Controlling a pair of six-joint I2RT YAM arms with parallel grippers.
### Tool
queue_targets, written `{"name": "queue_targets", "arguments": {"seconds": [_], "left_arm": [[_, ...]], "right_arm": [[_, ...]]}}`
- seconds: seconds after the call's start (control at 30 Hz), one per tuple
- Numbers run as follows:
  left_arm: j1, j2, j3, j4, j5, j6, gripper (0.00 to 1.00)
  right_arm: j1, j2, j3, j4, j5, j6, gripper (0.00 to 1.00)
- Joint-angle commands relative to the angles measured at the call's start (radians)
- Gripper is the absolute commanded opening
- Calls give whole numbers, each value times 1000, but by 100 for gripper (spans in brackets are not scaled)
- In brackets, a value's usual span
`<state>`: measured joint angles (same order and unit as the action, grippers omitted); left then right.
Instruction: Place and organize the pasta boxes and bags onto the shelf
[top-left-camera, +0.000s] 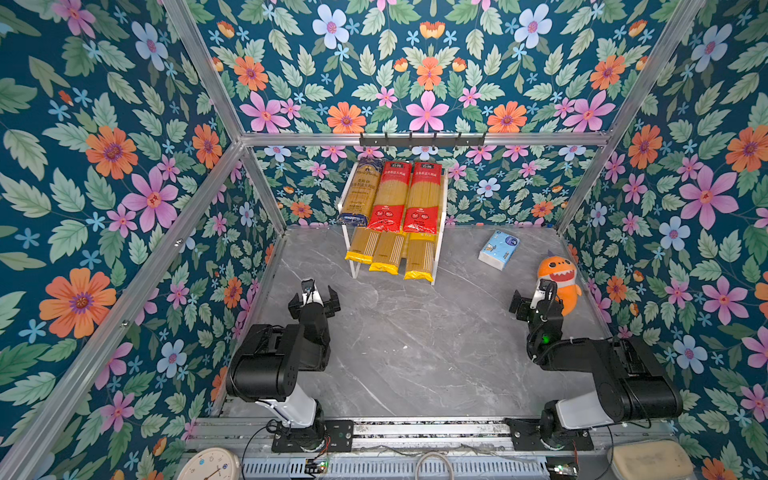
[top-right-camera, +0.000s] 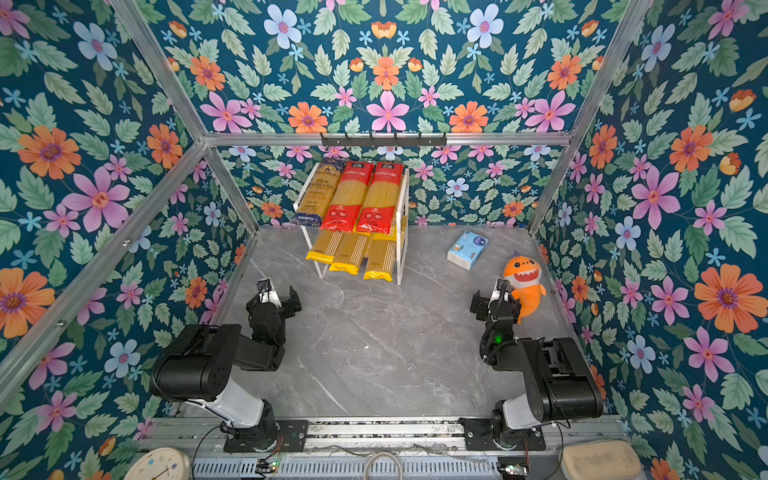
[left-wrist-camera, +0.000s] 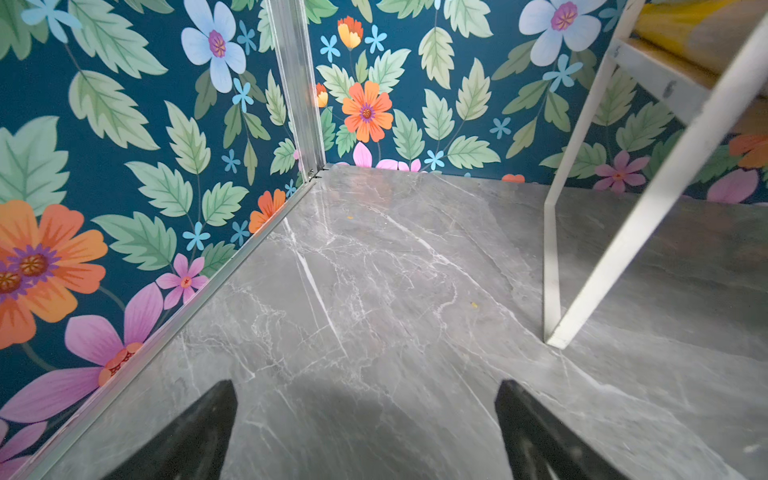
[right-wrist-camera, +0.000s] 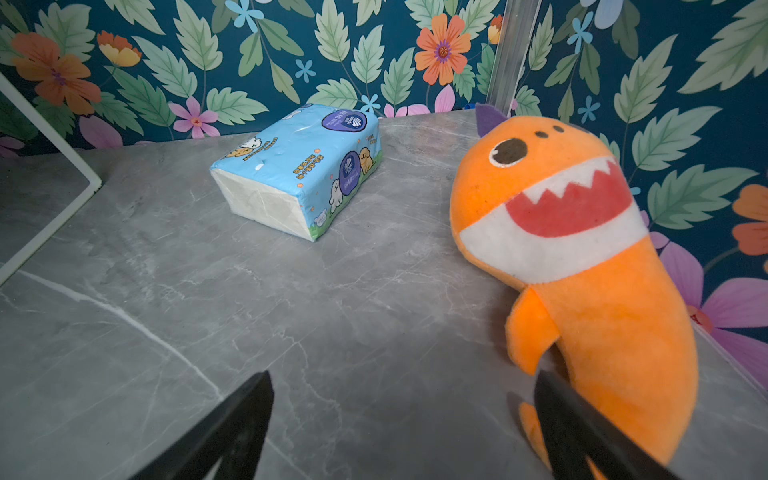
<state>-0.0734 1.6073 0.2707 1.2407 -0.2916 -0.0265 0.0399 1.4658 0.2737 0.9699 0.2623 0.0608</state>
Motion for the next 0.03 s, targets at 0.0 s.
{"name": "queue_targets", "arguments": {"seconds": [0.0], "left_arm": [[0,-2,-2,22,-8,7,100]], "right_arm": [[0,3,0,36,0,-7,99]]}}
